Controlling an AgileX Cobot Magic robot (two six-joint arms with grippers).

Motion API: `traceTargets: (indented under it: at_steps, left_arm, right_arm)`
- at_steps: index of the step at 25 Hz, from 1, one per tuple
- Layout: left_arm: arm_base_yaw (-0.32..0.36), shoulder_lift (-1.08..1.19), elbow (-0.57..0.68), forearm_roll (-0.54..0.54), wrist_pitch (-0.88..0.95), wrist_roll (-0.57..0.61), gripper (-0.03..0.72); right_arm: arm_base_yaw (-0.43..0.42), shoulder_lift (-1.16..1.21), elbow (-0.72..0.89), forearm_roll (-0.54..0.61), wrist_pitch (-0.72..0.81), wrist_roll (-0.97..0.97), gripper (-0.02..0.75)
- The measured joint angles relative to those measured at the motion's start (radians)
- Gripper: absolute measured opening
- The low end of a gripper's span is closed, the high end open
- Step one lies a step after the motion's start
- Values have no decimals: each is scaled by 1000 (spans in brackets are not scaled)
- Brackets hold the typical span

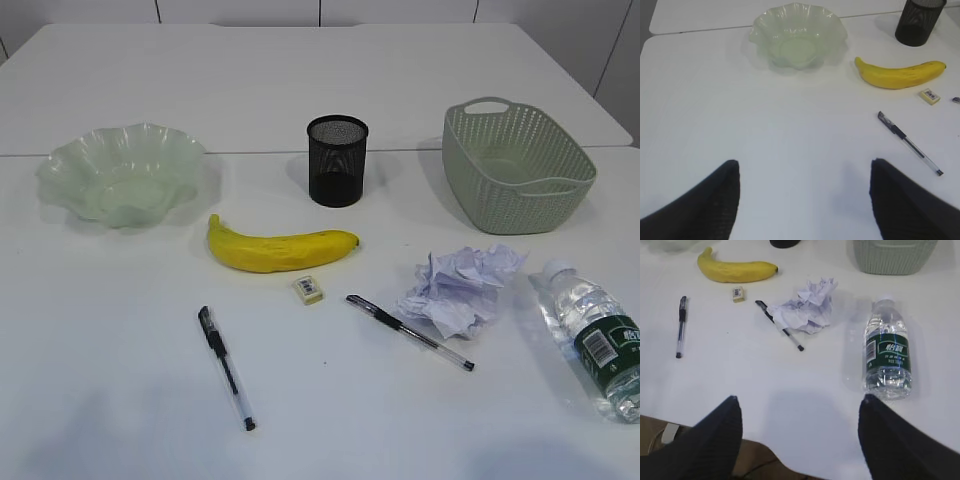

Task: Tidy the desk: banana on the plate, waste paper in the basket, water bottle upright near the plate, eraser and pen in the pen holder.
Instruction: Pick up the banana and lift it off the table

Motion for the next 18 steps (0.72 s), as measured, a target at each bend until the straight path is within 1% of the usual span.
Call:
traceTargets:
  at_steps: [6,18]
  left_arm:
    - [0,103,-58,0,-23,0,580]
    - [0,381,-209,-1,-66,20,580]
  right_arm:
    - [0,126,-16,4,-2,-5,536]
    - [0,405,-288,-12,53,-40,536]
